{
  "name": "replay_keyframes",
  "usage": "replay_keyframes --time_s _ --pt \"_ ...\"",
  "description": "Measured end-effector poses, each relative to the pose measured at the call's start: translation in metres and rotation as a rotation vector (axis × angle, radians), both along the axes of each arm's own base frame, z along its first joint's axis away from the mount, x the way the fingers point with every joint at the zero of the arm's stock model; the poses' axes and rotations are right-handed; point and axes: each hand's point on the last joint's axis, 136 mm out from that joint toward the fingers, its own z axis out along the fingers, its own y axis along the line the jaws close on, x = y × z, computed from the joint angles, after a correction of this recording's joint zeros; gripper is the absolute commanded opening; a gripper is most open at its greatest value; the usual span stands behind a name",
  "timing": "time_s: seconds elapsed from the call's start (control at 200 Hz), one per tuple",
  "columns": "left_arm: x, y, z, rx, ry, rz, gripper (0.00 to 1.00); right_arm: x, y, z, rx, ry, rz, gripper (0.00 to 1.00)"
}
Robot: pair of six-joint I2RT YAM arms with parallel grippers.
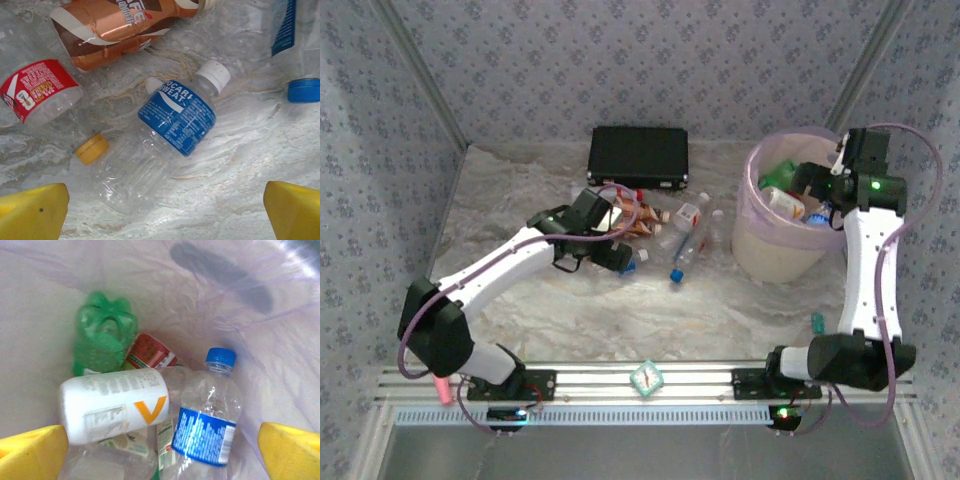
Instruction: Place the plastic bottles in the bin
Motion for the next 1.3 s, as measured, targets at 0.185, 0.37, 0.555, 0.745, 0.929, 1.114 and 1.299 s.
replay_keyframes --time_s 0.185,0.37,0.555,0.745,0.929,1.114,1.299 --pt "-0.002 -0.006 -0.029 0.118 0.023 -0.070 0.99 -0.027 0.045 0.046 0.079 -0.150 0.133 0.99" --pt "-0.003 -0.006 -0.071 0.238 0.082 -0.108 0.98 -0.057 0.103 0.086 0.288 -0.313 0.334 0.99" --pt "-0.004 -0.003 -0.099 0.301 0.135 -0.110 0.94 -0.070 0.134 0.099 0.386 -0.350 0.455 0.99" --pt "-0.011 -0.007 -0.109 0.312 0.150 -0.106 0.78 -0.064 0.145 0.082 0.450 -0.313 0.484 0.99" --pt "-0.022 -0.007 -0.117 0.327 0.159 -0.091 0.54 -0.059 0.147 0.069 0.475 -0.282 0.478 0.99" --pt "-0.018 -0.006 -0.113 0.323 0.139 -0.061 0.43 -0.057 0.147 0.073 0.474 -0.298 0.483 0.99" --pt "-0.017 0.001 -0.097 0.328 0.140 -0.012 0.44 -0.061 0.162 0.075 0.479 -0.299 0.545 0.98"
